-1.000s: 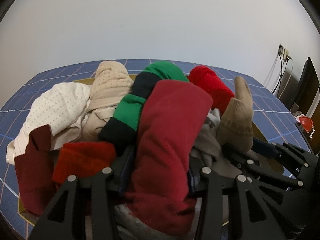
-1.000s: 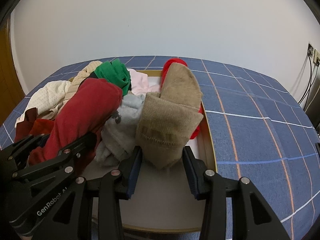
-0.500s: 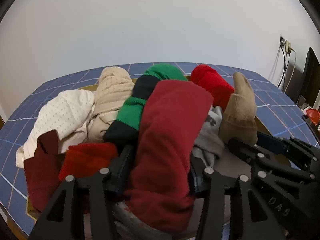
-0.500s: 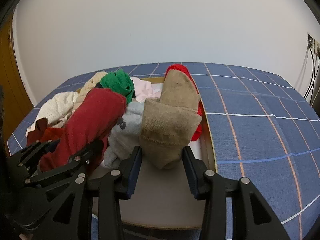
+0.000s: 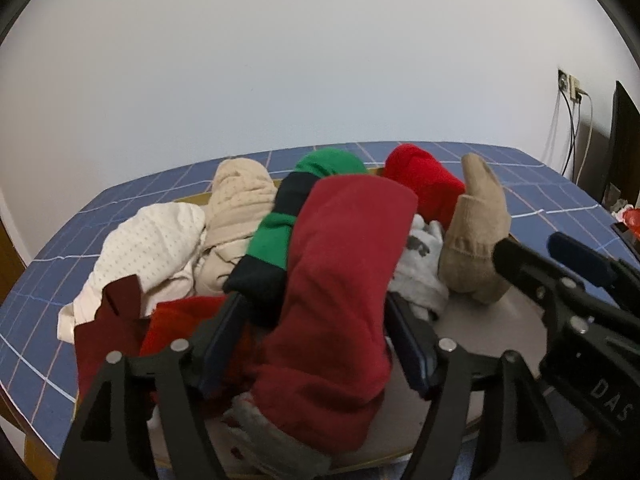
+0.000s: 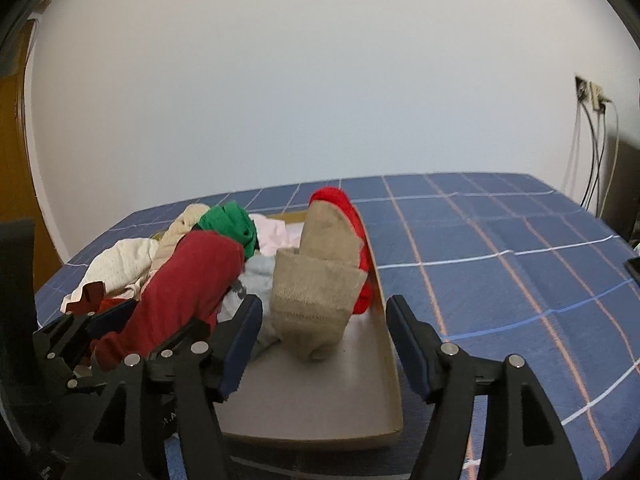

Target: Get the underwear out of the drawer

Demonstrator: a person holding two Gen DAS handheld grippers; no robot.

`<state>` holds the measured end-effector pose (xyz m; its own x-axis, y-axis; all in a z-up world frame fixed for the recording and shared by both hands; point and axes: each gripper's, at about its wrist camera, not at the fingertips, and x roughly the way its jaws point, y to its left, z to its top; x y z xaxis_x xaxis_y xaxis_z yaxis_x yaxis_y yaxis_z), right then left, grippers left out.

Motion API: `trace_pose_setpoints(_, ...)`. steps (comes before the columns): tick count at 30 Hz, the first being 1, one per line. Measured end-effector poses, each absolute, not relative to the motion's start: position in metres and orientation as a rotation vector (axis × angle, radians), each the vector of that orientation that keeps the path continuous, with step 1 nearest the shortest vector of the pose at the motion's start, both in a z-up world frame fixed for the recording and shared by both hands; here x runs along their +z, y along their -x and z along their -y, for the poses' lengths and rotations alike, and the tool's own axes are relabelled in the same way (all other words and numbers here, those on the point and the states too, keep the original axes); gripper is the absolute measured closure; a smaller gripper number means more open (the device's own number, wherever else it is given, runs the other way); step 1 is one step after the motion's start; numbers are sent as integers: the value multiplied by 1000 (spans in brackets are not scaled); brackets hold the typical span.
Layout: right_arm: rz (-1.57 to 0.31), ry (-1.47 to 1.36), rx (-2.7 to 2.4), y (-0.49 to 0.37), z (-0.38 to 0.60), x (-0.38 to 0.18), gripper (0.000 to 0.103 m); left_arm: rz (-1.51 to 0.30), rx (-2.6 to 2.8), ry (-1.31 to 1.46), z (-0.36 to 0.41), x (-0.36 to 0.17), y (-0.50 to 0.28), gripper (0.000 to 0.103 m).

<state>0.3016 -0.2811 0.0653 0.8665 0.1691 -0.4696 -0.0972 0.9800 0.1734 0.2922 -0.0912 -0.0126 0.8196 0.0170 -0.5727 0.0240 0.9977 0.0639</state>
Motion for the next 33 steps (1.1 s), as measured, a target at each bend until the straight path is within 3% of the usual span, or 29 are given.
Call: trace_pose_setpoints(33, -413, -231, 143, -273, 271, 73, 35, -559, -31, 15, 66, 6, -251, 29)
